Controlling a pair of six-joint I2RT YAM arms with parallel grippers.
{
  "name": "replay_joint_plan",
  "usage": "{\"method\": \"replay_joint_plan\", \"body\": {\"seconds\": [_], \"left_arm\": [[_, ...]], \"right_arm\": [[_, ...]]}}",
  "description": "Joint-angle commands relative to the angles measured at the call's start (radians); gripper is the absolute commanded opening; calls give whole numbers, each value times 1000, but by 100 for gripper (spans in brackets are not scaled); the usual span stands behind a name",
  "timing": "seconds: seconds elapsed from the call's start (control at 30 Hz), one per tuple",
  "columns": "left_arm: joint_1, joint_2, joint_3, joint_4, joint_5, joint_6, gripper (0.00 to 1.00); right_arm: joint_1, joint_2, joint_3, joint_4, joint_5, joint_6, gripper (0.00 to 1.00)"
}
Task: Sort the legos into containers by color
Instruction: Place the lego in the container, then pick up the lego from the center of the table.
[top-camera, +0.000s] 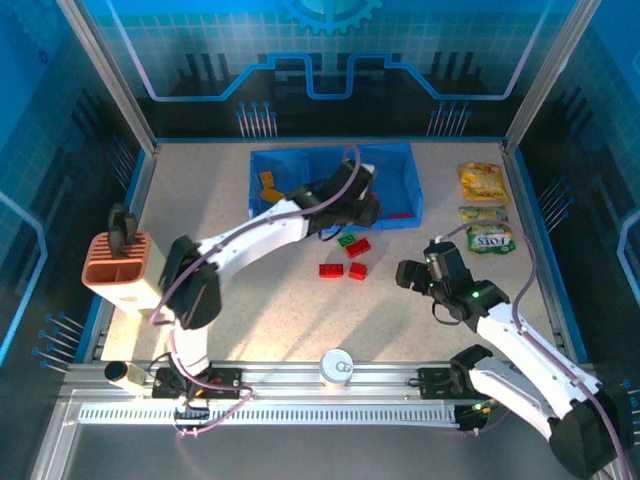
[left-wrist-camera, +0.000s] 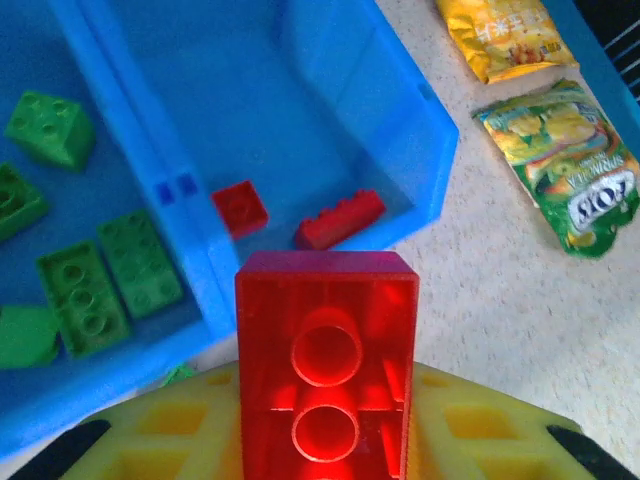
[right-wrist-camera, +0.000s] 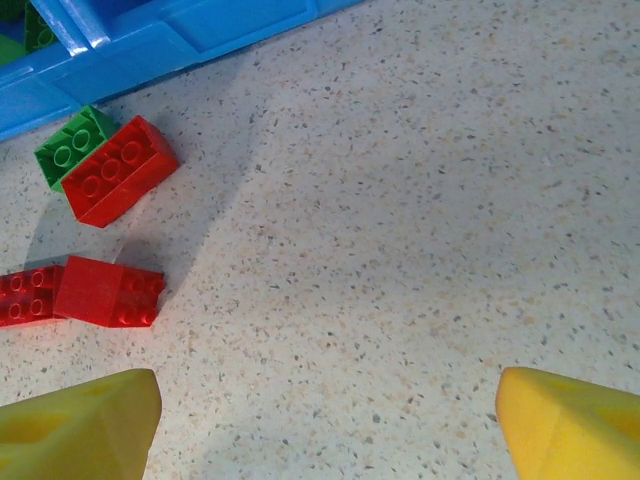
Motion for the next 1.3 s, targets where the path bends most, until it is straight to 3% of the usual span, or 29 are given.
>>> {"method": "replay_joint_plan", "body": {"seconds": [0.0,0.33,0.43,0.57,0.67,0.87,1.07,1.27], "left_arm": [[21,136,153,-101,35,40,36],[63,410,528,-174,55,47,40],[73,430,563,-182,65,45,49],[75,395,543,-150,114,64,72],[73,329,490,-119,120,61,73],[56,66,210,6,102,73,73],[52,-315,-340,224,54,33,73],[49,-628,-778,267,-27,-26,73]], "right_arm": [[-5,-48,-22,-53,-6,24,87],[0,-63,-50,-38,-56,26,86],[1,-56,-55,-24,-63,24,87],[3,-26,-48,-6,-67,16,86],[5,4,-34,12,-73,10,86],[38,144,43,76,-94,-37,88],[92,417,197,114,-150,-117,89],[179,684,370,107,-113,-108,88]]}}
